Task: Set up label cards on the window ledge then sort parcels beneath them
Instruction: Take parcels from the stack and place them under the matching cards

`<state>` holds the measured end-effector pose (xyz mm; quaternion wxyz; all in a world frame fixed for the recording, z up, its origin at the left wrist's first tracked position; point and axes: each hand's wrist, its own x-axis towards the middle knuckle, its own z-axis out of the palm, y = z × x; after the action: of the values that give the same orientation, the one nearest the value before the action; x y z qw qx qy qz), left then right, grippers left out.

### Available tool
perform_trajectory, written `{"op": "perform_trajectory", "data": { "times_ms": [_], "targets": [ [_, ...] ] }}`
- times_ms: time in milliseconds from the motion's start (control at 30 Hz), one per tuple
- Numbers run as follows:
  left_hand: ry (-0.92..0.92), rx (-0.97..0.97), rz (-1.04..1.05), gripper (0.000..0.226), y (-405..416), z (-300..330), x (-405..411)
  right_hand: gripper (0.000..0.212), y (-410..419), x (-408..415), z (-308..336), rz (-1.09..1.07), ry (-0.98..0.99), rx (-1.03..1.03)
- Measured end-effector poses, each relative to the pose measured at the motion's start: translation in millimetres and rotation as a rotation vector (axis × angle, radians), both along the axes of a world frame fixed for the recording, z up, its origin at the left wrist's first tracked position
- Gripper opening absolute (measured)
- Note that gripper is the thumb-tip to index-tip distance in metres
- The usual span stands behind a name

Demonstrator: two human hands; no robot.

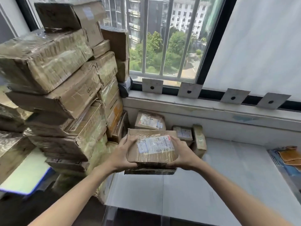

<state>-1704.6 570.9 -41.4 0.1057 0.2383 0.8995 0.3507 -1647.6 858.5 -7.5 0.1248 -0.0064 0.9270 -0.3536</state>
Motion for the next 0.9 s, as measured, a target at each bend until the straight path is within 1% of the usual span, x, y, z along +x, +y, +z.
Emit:
{"op": "perform_trajectory", "data": {
  "times_ms": [67, 167, 233, 367, 533, 667, 800, 900],
  "targets": [
    [-0.056, -0.004, 0.011, 0.105, 2, -16, -9, 0.128, -1, -10, -15, -0.022, -0.030, 0.003],
    [-0.144, -0.007, 0.044, 0.102, 5, -41, -23, 0.122, -5, -25, -41, -0.052, -0.064, 0.001],
    [-0.170, 0.004, 0.082, 0.101, 7, -55, -31, 0.122, -11, -35, -58, -0.075, -0.076, 0.004],
    [-0.202, 0.025, 0.161, 0.102, 12, -77, -48, 0.124, -24, -52, -90, -0.144, -0.119, -0.021],
    [-0.206, -0.031, 0.202, 0.101, 16, -95, -65, 0.122, -26, -72, -114, -0.166, -0.137, -0.024],
    [-0.235, -0.040, 0.189, 0.103, 25, -109, -80, 0.115, -19, -90, -129, -0.162, -0.167, -0.031],
    [-0.245, -0.050, 0.235, 0.097, 31, -118, -98, 0.111, -24, -105, -142, -0.141, -0.213, -0.014],
    [-0.248, -0.074, 0.247, 0.099, 30, -128, -105, 0.108, -29, -111, -149, -0.132, -0.210, -0.007]
  ]
}}
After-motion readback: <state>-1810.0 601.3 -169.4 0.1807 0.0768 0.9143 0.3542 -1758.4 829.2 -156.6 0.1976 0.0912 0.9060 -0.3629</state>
